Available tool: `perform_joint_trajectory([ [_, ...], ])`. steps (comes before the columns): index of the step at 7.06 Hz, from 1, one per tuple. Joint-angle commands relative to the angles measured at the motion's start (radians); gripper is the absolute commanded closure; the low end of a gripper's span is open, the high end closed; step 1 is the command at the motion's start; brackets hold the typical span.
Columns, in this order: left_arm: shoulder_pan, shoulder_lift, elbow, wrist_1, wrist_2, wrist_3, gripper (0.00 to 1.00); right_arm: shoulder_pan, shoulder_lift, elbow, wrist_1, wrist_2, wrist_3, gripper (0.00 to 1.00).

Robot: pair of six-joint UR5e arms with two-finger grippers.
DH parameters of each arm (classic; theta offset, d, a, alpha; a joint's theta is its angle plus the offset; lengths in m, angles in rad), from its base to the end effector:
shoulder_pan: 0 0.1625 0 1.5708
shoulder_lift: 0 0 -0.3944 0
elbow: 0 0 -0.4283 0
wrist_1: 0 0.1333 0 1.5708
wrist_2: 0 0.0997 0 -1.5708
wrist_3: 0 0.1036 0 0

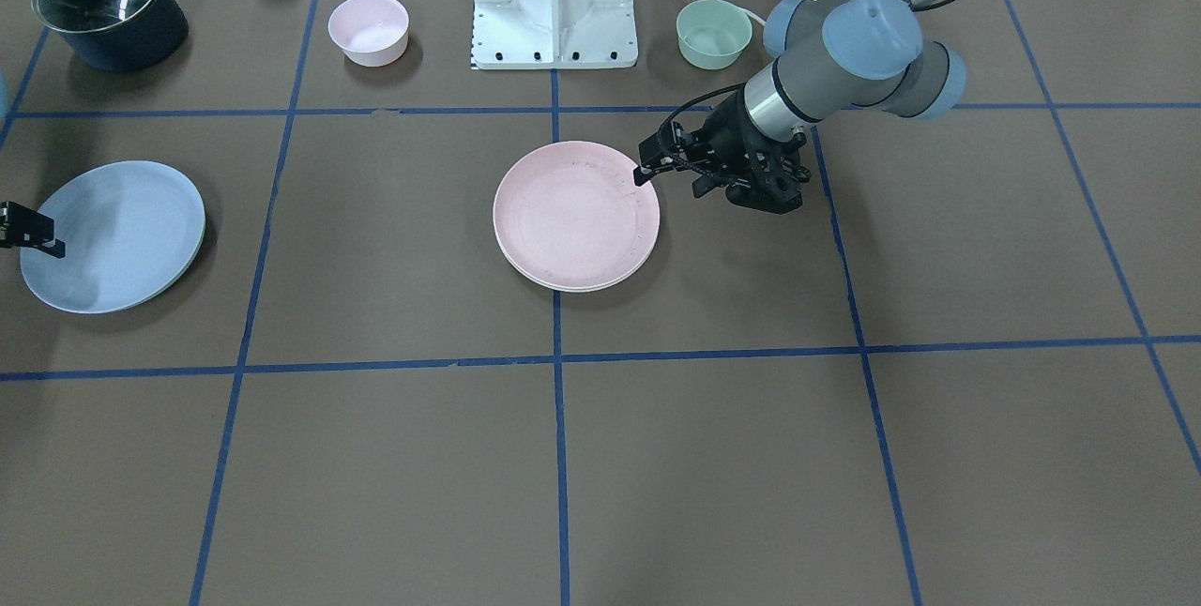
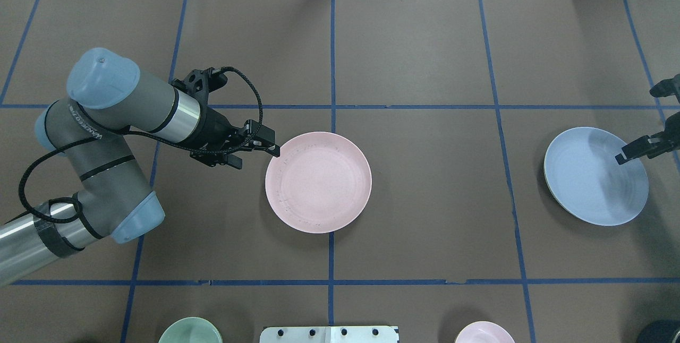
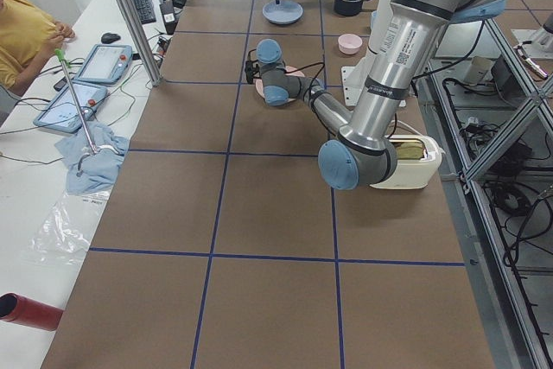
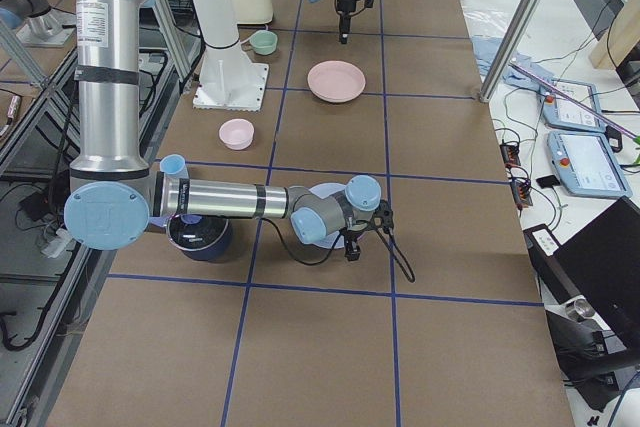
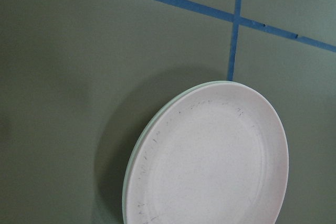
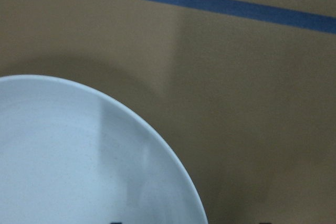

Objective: Stack three plates with pink and blue
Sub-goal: 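Open the left gripper beside the stack while the right gripper reaches the blue plate, then grasp the light blue plate rim with the right gripper and carry it over the stack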

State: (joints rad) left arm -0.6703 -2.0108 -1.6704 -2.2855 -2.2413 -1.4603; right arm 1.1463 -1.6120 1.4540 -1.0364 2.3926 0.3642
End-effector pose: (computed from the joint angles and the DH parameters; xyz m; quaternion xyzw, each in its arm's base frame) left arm 0.4615 -0.4538 0.2298 -0.0355 0.6139 -0.0257 0.7882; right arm -0.1640 -0.5024 0.6529 0.0076 -0.4282 -0.1018 0.8979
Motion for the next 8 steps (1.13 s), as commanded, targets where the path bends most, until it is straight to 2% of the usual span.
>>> perform_joint_trajectory([
  [1,-0.002,0.001,-0.002,0.0,0.0,0.0,0.01,-0.002,0.001,-0.021,0.009,0.002,0.012,1.0],
  [3,-0.005,0.001,-0.005,-0.002,-0.001,0.0,0.01,0.0,0.0,-0.006,0.009,0.026,0.015,1.0],
  [4,-0.006,0.001,-0.006,-0.002,-0.001,0.0,0.01,0.004,-0.008,0.046,0.009,0.115,0.062,1.0],
  [5,-0.014,0.001,-0.015,-0.002,-0.003,0.0,0.01,0.012,-0.014,0.154,0.007,0.159,0.193,1.0],
  [6,-0.018,0.001,-0.022,-0.002,-0.006,0.0,0.01,0.003,-0.002,0.24,0.009,0.155,0.393,1.0],
  [7,-0.028,0.001,-0.022,-0.003,-0.007,0.0,0.01,-0.046,0.013,0.322,0.012,0.149,0.512,1.0],
  [8,-0.037,0.003,-0.035,-0.003,-0.007,0.0,0.01,-0.141,0.097,0.347,0.013,0.111,0.686,1.0],
])
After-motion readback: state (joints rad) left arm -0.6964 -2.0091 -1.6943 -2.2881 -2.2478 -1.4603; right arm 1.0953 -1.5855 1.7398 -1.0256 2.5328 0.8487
